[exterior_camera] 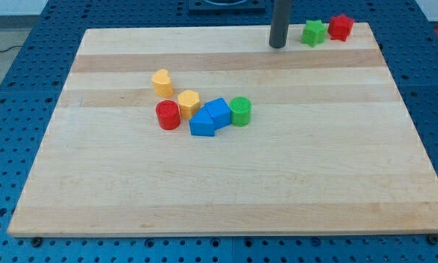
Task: Move the green circle towards the right
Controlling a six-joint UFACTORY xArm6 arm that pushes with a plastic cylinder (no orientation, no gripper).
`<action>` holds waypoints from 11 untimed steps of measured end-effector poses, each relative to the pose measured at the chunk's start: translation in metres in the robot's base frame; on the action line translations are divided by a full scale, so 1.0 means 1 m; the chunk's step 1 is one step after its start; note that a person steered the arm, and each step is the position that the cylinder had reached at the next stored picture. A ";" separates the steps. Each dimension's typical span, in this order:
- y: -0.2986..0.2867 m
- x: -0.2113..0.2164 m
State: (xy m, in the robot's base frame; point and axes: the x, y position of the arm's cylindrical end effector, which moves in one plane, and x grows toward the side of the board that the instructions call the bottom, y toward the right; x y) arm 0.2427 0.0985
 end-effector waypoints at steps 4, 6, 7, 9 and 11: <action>0.042 0.043; 0.029 0.196; -0.037 0.227; -0.124 0.208; -0.025 0.179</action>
